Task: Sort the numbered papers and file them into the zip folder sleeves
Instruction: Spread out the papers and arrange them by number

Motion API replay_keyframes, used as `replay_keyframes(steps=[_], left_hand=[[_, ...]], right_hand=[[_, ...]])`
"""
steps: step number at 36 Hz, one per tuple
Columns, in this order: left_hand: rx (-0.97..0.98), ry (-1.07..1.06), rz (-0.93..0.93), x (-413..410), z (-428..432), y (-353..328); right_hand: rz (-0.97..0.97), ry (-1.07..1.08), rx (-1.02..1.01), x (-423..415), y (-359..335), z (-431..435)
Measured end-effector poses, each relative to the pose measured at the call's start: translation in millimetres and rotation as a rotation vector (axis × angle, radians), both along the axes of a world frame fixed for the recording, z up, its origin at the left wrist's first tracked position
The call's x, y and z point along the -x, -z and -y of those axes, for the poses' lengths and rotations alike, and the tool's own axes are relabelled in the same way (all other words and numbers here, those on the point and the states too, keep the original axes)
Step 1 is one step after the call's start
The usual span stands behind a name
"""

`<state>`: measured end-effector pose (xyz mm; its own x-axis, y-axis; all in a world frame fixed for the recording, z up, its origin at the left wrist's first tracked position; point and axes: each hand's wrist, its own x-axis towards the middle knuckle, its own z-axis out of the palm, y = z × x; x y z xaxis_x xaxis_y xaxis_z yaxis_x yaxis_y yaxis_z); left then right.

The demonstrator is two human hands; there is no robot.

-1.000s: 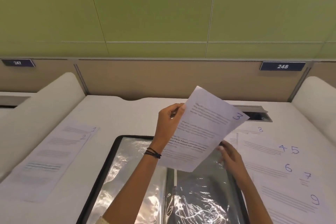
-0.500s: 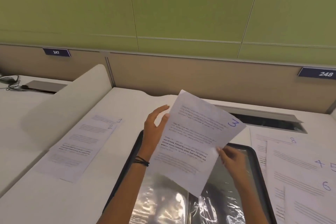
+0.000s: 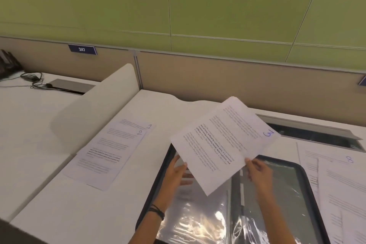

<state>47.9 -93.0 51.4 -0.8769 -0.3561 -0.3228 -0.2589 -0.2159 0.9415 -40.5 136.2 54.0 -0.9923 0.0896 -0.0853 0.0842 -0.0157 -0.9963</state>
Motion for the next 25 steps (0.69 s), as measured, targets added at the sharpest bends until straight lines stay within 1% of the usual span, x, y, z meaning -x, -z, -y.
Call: replay_keyframes(steps=[6,11,15,17,25], left_hand=[[0.074,-0.053,-0.046,-5.8,24.8,8.1],[0.106,-0.127,-0.077,-16.0,51.0,14.9],[0.066,-0.206,-0.125,-33.2,79.7,16.7],[0.079,-0.26,-0.126,-43.0,98.4,20.8],[0.141,-0.524,-0.05,-94.1,170.6,49.8]], right_hand=[[0.035,-0.079,-0.038,-0.7,8.9,25.8],[-0.004,-0.183,-0.065,-7.1,11.7,50.7],[-0.054,-0.295,-0.205,-13.0,27.5,66.8],[-0.077,-0.358,-0.295,-15.9,38.5,73.5],[-0.178,-0.494,-0.551,-26.2,83.6,77.4]])
